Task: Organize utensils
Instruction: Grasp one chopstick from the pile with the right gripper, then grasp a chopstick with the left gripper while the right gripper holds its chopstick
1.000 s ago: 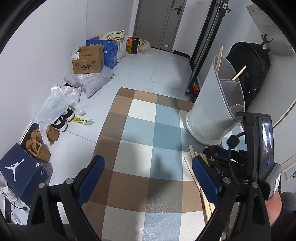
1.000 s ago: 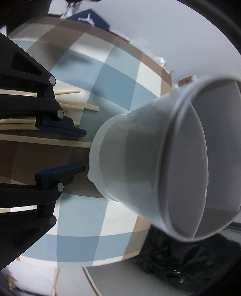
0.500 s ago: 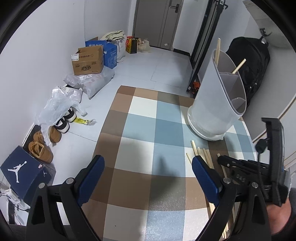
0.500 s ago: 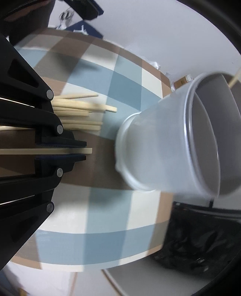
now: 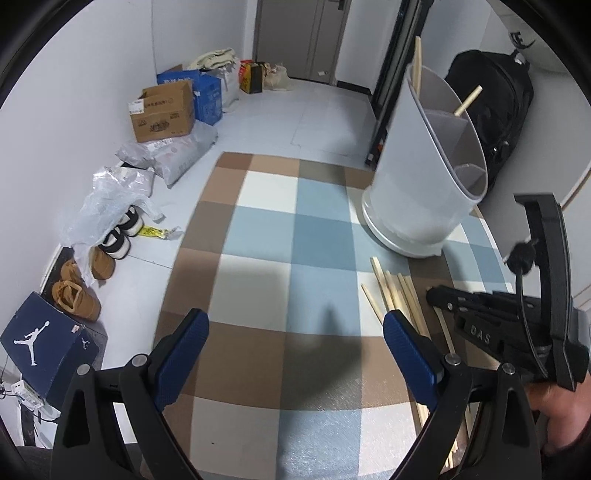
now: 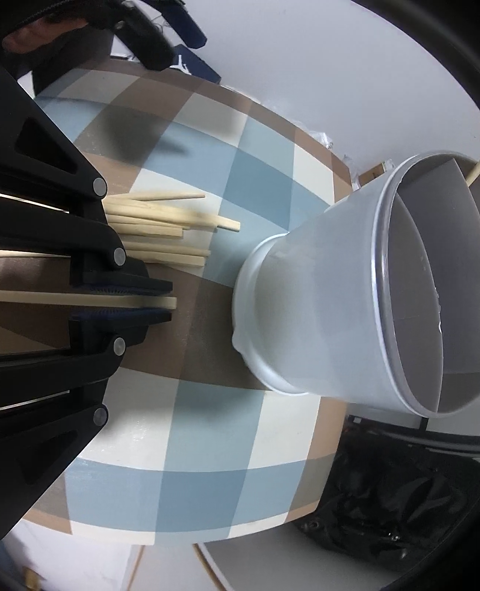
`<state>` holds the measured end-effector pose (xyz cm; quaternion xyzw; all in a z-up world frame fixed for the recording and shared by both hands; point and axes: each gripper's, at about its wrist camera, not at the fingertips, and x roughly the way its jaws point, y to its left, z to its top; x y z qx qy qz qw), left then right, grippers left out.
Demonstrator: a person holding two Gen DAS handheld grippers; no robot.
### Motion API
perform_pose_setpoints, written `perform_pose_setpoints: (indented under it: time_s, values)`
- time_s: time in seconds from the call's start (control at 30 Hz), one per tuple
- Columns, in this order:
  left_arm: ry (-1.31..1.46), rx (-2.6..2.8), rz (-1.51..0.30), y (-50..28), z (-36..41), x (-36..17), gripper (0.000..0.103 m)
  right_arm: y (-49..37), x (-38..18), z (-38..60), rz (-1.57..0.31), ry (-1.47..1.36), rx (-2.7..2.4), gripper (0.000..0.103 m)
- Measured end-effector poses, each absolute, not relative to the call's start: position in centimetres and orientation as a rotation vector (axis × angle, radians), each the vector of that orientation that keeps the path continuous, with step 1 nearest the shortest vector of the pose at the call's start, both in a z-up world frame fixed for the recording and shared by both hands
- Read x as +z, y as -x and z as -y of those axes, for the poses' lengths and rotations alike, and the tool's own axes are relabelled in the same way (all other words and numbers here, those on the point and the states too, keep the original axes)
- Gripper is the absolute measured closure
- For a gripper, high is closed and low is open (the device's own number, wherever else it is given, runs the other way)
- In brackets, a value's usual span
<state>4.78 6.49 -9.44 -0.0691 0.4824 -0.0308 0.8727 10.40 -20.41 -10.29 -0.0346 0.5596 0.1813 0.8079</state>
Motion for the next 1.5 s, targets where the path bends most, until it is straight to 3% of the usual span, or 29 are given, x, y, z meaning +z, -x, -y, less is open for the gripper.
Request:
perform_pose_setpoints:
  time_s: [0.53,0.93,1.03,1.5]
  values:
    - [0.142,-0.233,-1.185,-4.9,-1.3,-12.0,0.011,-10.0,-4.0,29.7,-1.039,-0.286,0.443,0.098]
    - [0.026,-0.145,-1.256,-4.0,-0.1,-13.3,0.014,-9.6,-2.8,31.4,-0.949,-0.352,0.491,0.098]
    - [-0.034,-0.096,-1.263,-3.9,-0.2,-13.3,0.028,-9.4,-2.5,32.0,-0.938,-0.381,0.497,0.097]
    - [-0.048,-0.046,-1.259,-6.8,0.0,-12.2,0.034,-8.6,-1.0,32.6,-0.886,-0.425,0.542,0.097]
